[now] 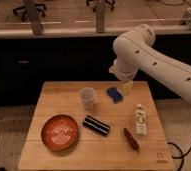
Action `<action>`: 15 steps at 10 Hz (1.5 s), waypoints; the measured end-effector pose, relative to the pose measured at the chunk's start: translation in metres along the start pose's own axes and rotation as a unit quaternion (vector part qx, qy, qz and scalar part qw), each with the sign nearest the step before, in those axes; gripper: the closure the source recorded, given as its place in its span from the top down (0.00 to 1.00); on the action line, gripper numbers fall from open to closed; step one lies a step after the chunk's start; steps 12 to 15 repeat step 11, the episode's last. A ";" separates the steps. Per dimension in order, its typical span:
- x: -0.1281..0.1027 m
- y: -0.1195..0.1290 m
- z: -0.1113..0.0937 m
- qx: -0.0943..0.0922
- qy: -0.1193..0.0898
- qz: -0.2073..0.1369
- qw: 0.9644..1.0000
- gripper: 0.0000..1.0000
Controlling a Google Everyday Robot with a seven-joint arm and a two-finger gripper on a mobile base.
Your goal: Move the arm in a circular motion
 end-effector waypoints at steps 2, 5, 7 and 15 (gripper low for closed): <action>0.031 0.012 0.026 -0.027 0.008 0.037 0.999 0.80; 0.060 0.048 0.064 -0.063 0.008 0.082 0.995 0.80; 0.072 0.080 0.072 -0.091 0.005 0.118 0.989 0.80; 0.055 0.123 0.056 -0.098 -0.014 0.133 0.986 0.80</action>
